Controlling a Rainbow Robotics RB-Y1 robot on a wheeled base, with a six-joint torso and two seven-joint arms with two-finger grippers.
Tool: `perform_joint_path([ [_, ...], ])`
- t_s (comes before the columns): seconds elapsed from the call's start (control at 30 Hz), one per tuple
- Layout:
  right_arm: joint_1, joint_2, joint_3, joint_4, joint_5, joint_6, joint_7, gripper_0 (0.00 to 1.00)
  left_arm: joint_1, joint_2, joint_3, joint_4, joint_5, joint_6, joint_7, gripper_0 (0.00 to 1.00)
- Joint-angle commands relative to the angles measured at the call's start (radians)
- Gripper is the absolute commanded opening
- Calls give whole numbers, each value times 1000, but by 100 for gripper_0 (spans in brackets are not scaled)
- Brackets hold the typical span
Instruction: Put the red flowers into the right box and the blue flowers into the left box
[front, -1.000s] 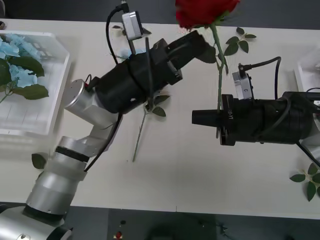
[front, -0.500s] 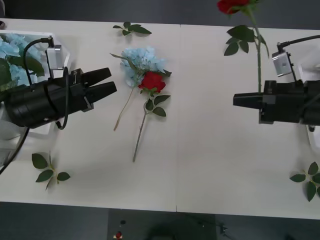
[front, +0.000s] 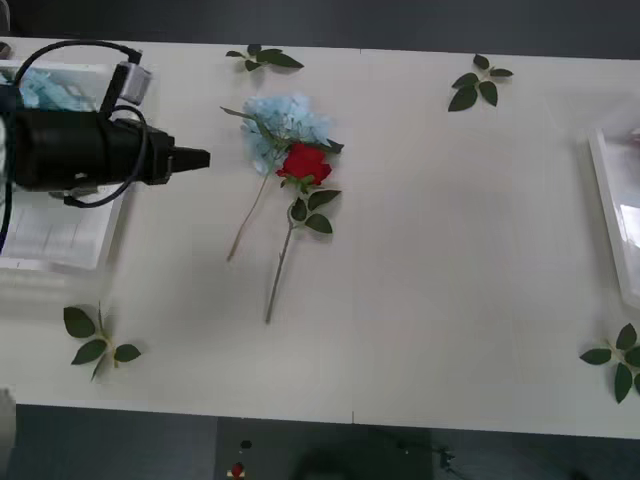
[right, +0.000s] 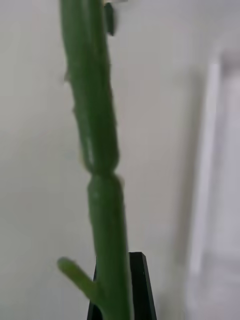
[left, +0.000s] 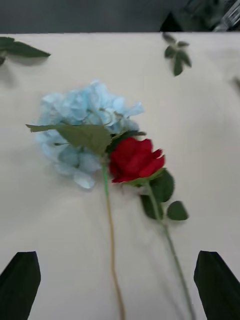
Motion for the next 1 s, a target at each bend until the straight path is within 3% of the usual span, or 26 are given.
perform_joint_path([
  [0.03,-3,-56,-3,67,105,-1,-155,0,-98,-118,-28,-13,-229,-19,214,89],
  [0.37,-6,-62,102,142,293,-108,-293,0,-121,-253,-203,-5,-687,-102,441,89],
  [0.4,-4,-62,118,144,305,-131,-296,5,-121,-261,-218,6,-720,-102,458,89],
  [0.43,-6,-62,131,146,306,-148,-298,25,-121,-267,-229,18,-742,-104,468,89],
  [0.47,-6,-62,148,146,308,-173,-299,70,-121,-275,-243,38,-766,-117,472,89],
  [0.5,-6,-60,158,146,308,-193,-299,100,-121,-279,-255,62,-783,-137,472,90],
  [0.77,-6,-59,172,132,290,-228,-287,100,-121,-290,-296,205,-817,-260,472,89],
  [1.0,-31,-36,160,127,153,-233,-276,100,-112,-288,-295,216,-871,-257,466,89],
])
